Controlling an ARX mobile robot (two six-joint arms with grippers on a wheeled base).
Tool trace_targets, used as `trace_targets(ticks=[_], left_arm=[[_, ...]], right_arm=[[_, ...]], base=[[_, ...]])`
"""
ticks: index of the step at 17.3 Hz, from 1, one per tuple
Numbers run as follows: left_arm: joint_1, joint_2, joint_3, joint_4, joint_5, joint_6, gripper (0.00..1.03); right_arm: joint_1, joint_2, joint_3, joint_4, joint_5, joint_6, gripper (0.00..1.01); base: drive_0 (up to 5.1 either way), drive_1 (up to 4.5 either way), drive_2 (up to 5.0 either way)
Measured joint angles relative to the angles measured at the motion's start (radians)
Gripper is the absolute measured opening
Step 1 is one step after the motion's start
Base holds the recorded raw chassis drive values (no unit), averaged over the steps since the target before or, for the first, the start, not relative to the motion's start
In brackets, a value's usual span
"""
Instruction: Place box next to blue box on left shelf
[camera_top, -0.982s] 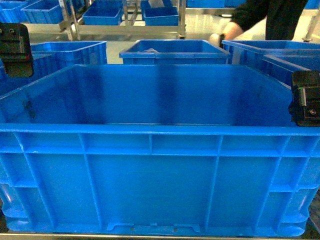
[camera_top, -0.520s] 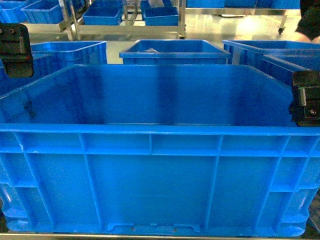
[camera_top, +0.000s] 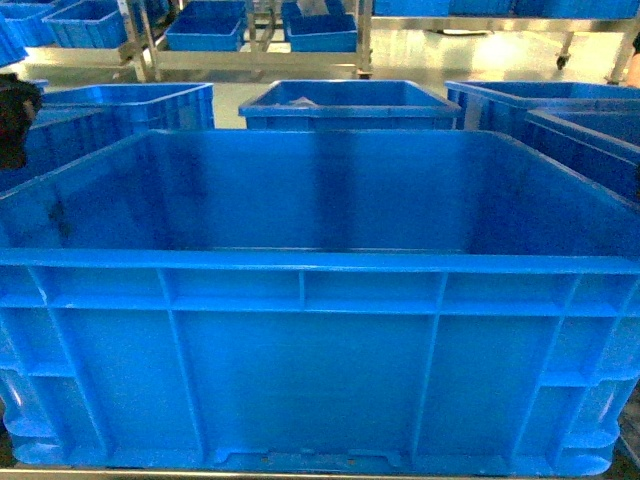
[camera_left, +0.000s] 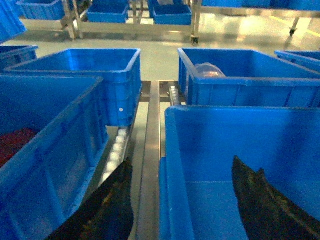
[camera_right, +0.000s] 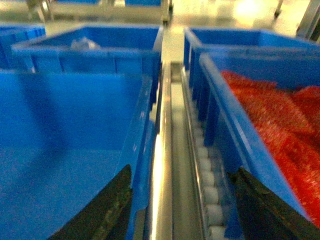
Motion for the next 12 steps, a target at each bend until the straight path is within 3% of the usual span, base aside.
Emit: trace_targets(ticks=[1,2,5,6,8,10,12], left_arm=[[0.014,-0.046,-0.051,0.050,0.001,0.000,0.51],[0.021,-0.106,-0.098,0.072,-0.003,0.000,0.38],[0.017,-0.214,-0.239,0.064,0.003,-0.002,0.03],[0.017,-0.260,-0.274,0.060,0.003,0.000,0.03],[0.017,-0.360,-0.334,0.031,0.003,0.000,0.03],[0.017,-0.440,-0.382,-0.014,0.004,0.000,0.03],[0.017,-0.512,-0.410,-0.051,0.003,0.000,0.03]], right_arm=[[-0.019,-0.054,-0.057,0.123,-0.009,-0.005,0.49],[-0.027,-0.114,-0.087,0.163,-0.021,-0.009,0.38],[-0.053,-0.230,-0.222,0.125,-0.053,-0.018,0.01],[-0.064,-0.283,-0.249,0.113,-0.062,-0.019,0.02],[-0.131,-0.389,-0.296,0.072,-0.132,-0.020,0.02],[-0.140,-0.421,-0.360,0.113,-0.135,-0.020,0.02],[-0.139,-0.477,-0.392,0.042,-0.137,-0.020,0.02]], base=[[0.0,0.00,0.0],[0.0,0.00,0.0],[0.0,0.00,0.0],[0.0,0.00,0.0],[0.0,0.00,0.0],[0.0,0.00,0.0],[0.0,0.00,0.0]])
